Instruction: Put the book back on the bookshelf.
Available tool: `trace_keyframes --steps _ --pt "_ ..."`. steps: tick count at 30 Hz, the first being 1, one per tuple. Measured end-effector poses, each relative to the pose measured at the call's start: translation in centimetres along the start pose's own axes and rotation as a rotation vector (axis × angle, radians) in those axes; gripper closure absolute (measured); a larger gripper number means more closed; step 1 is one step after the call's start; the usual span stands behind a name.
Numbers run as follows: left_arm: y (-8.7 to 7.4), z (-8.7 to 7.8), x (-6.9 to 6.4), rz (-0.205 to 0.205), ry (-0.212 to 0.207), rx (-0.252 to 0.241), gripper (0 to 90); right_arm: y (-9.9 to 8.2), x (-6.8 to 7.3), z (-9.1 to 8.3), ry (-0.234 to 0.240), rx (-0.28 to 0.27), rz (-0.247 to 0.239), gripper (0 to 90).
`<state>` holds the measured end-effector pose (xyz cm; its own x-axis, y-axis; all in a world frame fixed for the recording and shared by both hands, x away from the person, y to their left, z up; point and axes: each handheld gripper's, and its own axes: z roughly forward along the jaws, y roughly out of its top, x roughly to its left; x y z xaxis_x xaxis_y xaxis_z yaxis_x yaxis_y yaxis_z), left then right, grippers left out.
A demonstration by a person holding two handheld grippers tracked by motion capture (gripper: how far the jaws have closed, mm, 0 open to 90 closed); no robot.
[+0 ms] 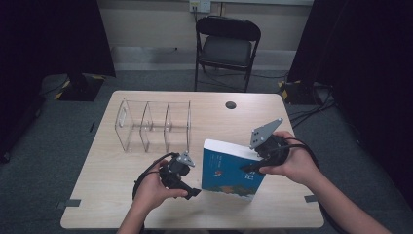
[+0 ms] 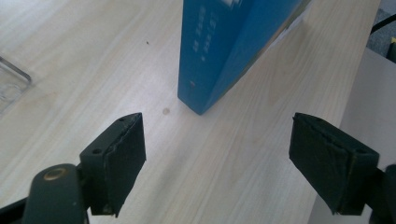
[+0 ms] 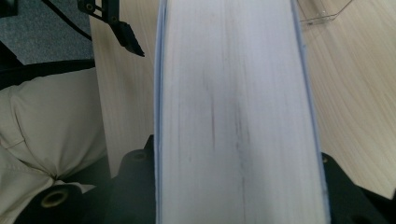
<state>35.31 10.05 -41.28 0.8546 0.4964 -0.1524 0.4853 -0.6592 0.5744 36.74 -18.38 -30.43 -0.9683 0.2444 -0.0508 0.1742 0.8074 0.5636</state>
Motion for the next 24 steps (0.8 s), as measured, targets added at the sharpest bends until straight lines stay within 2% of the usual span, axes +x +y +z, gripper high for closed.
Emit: trace_keyframes --steps 1,4,6,9,13,17,24 --pt "0.3 -0.5 0.1 0.026 0.007 0.013 18.6 0.0 0.0 0.0 0.000 0.000 -0.001 57.3" --pt "0.8 -1.0 0.0 0.013 -0.010 -0.007 18.6 0.0 0.0 0.0 0.000 -0.001 -0.001 57.0" --pt "1.2 -1.4 -0.2 0.024 -0.002 -0.003 18.6 0.0 0.0 0.0 0.001 -0.001 -0.002 56.8" --pt "2.2 -2.3 -0.3 0.060 0.002 0.029 18.9 0.0 0.0 0.0 0.006 0.000 0.008 56.3" --pt "3.0 -3.0 -0.2 0.083 0.004 0.040 19.2 -0.1 -0.2 0.0 0.015 -0.002 0.010 55.0" --pt "3.7 -3.4 -0.4 0.079 -0.005 0.028 19.2 -0.1 -0.2 0.0 0.019 -0.005 0.014 54.2" --pt "4.7 -3.8 -0.6 0.100 -0.002 0.036 20.0 -0.5 -0.3 0.0 0.015 -0.012 0.032 51.2"
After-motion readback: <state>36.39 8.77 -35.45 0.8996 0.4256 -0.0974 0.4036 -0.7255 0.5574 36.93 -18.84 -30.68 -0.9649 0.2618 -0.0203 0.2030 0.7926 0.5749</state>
